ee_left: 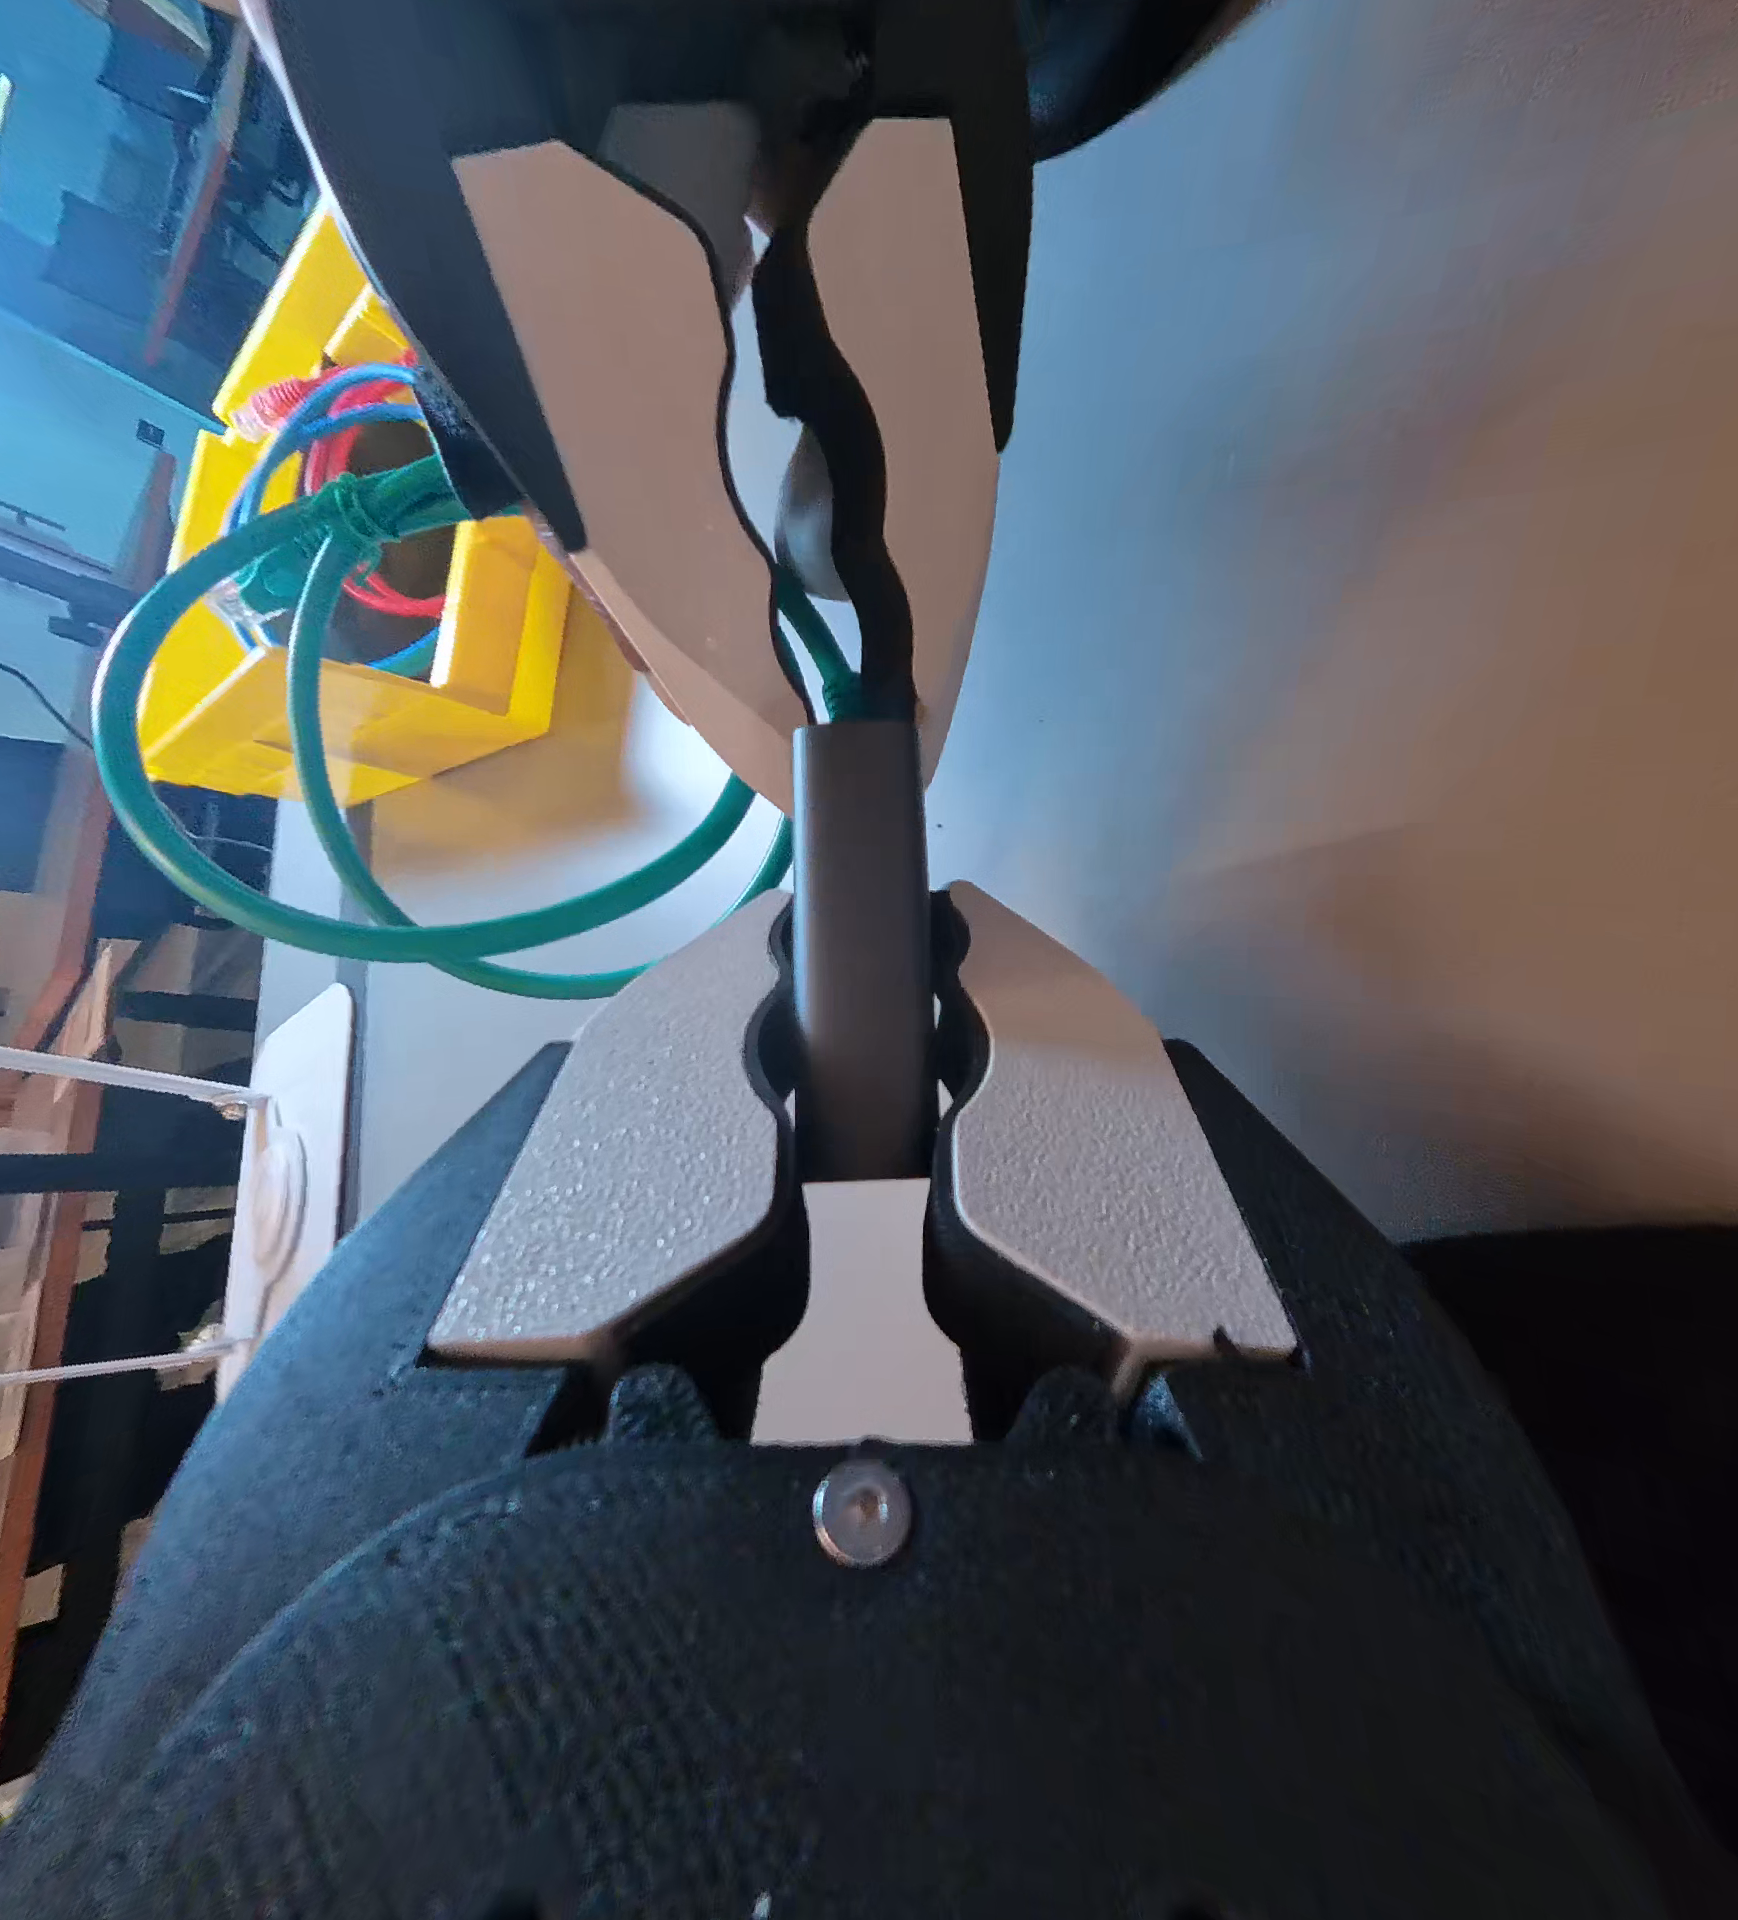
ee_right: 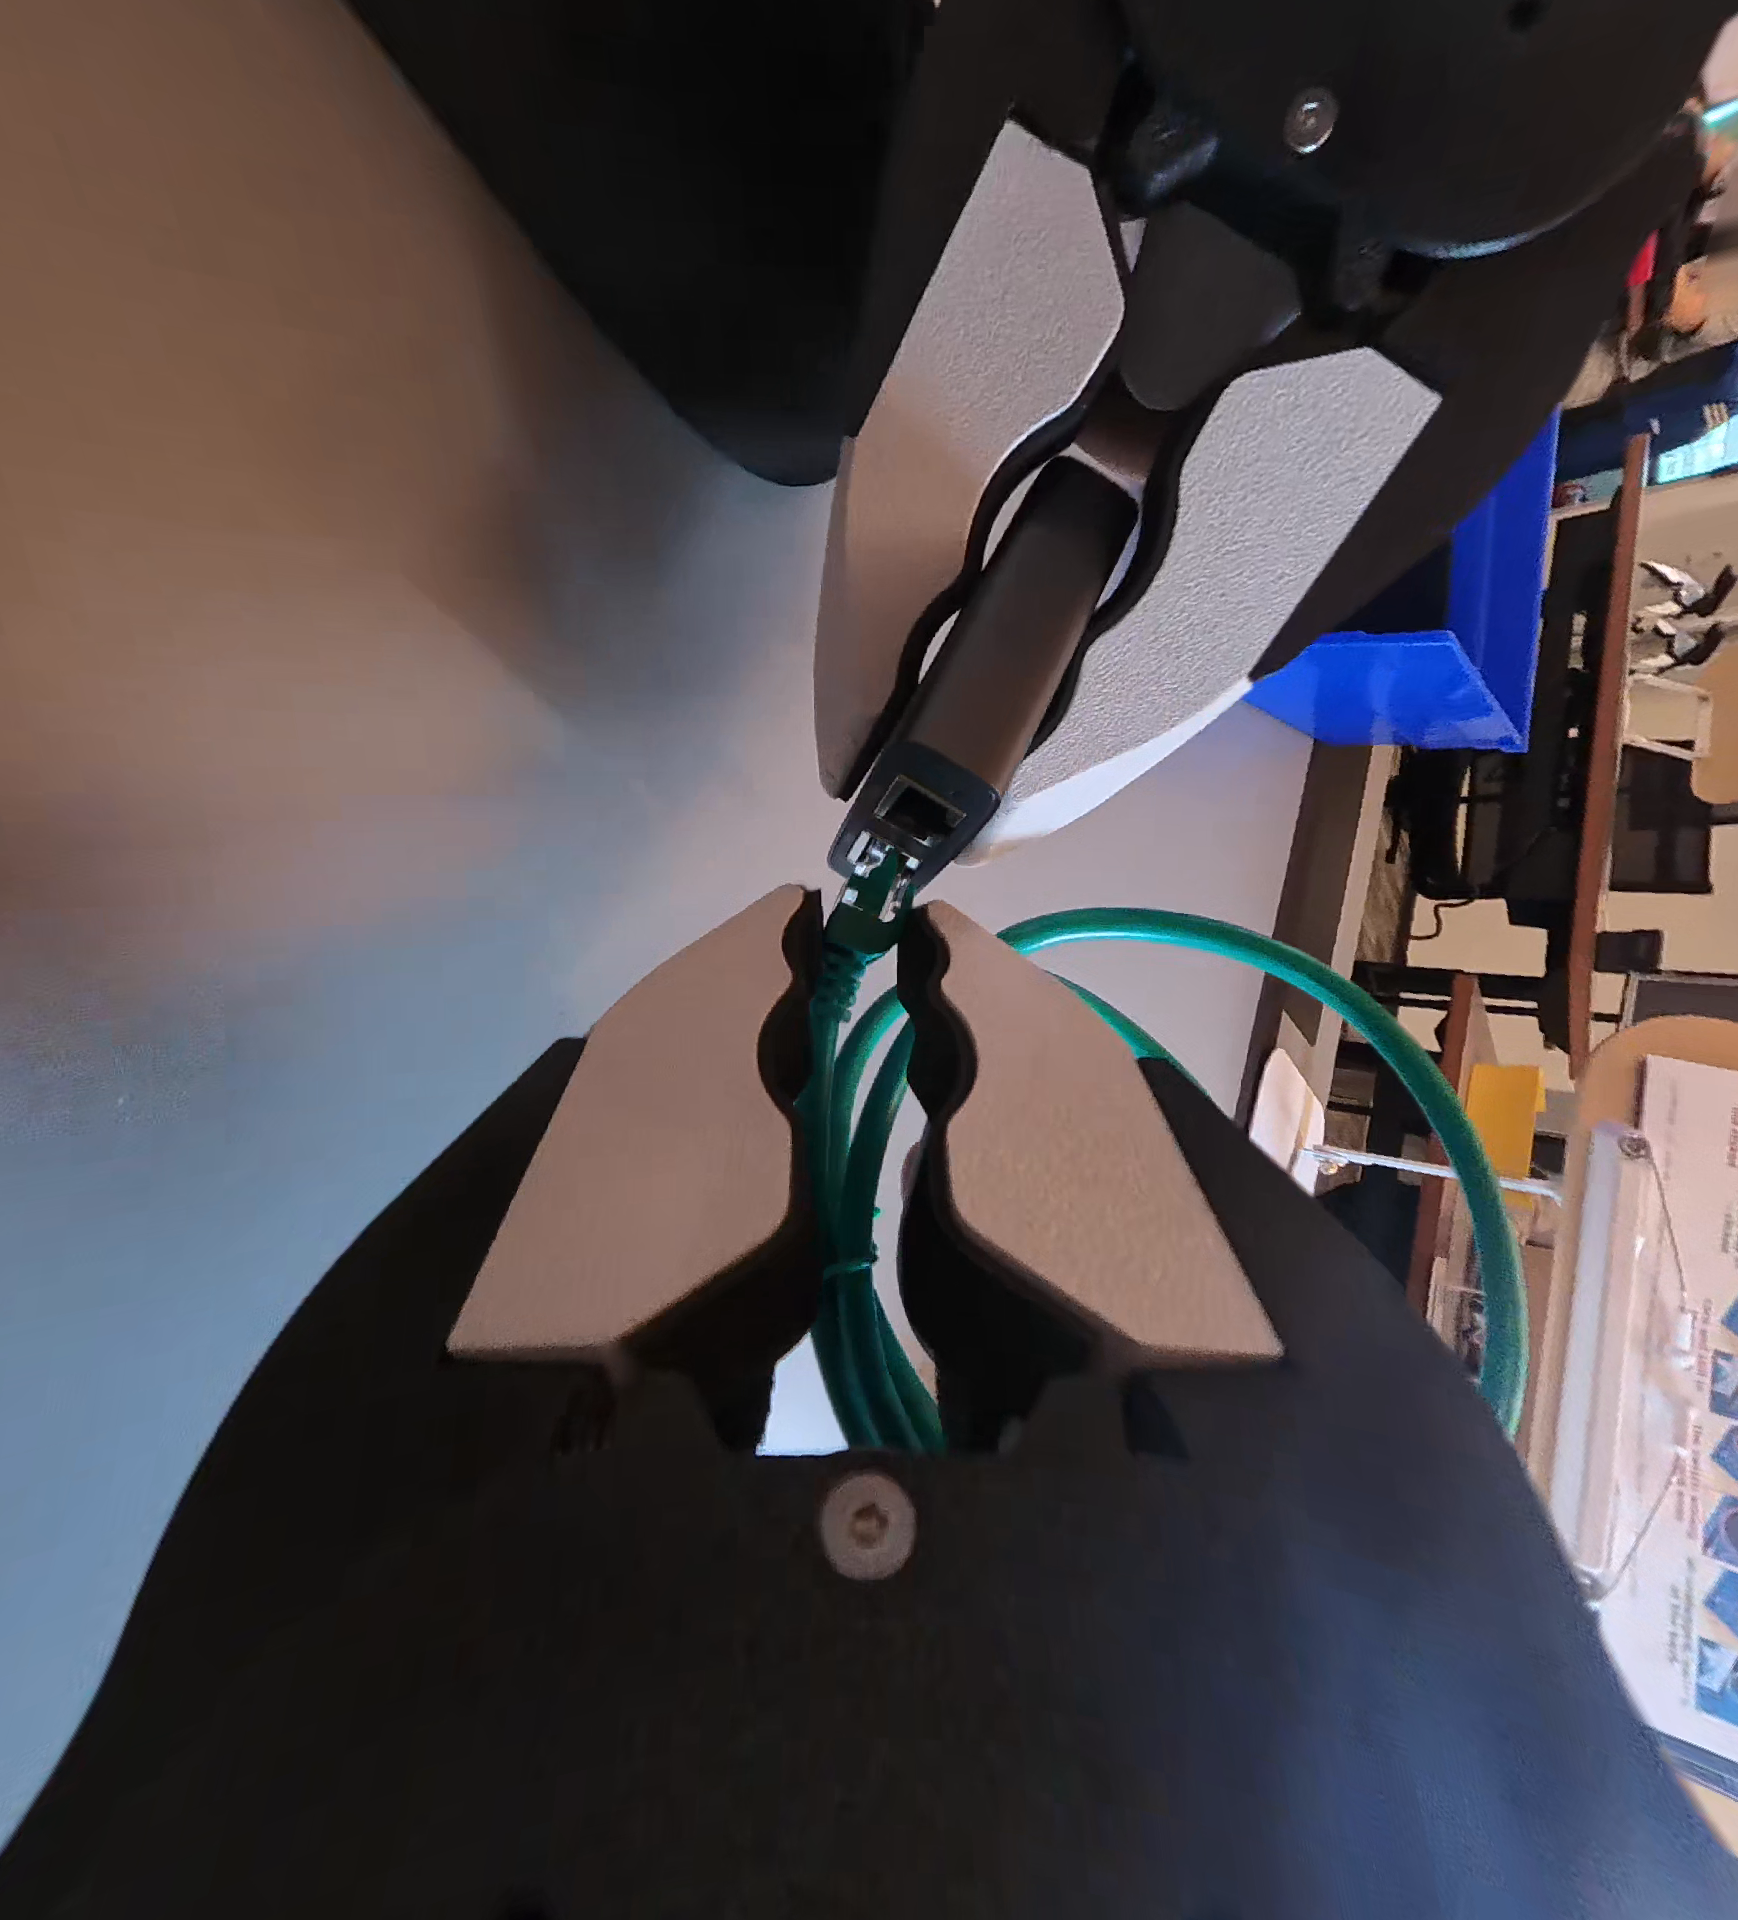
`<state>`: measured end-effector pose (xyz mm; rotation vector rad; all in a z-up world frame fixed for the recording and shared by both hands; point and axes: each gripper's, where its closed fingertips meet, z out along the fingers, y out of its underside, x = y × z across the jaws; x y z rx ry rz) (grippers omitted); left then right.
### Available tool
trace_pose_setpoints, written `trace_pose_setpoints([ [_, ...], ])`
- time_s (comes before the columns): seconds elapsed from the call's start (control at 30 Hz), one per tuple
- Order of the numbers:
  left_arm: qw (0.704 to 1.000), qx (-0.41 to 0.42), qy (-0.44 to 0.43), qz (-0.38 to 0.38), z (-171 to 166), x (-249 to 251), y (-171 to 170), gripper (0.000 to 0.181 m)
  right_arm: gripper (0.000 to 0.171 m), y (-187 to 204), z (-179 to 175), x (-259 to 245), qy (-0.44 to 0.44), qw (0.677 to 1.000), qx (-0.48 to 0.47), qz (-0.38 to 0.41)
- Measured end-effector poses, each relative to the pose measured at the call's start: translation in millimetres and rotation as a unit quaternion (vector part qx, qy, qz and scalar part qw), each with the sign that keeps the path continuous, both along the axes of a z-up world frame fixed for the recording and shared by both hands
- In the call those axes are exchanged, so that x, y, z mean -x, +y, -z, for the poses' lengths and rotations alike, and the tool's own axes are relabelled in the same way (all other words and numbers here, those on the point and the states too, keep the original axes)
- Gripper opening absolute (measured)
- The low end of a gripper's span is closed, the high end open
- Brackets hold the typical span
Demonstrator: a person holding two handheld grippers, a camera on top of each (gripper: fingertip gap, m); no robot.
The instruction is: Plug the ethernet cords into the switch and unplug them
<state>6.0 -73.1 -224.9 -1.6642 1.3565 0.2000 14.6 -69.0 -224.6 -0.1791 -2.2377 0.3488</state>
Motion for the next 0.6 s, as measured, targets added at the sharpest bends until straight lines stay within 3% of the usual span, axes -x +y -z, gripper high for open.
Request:
trace_pose_setpoints([
  [0.27,0.999,0.016,-0.011,0.032,0,-20,-1,0.023,0.014,-3,-7,-26,-0.056,0.998,0.008,0.006],
  [0.47,0.998,0.023,-0.048,0.032,-9,-32,1,0.023,0.013,-2,-19,-39,-0.073,0.990,0.120,0.010],
  [0.6,0.996,0.040,-0.068,0.036,-7,-38,1,0.023,0.013,-3,-20,-45,-0.080,0.987,0.138,0.009],
])
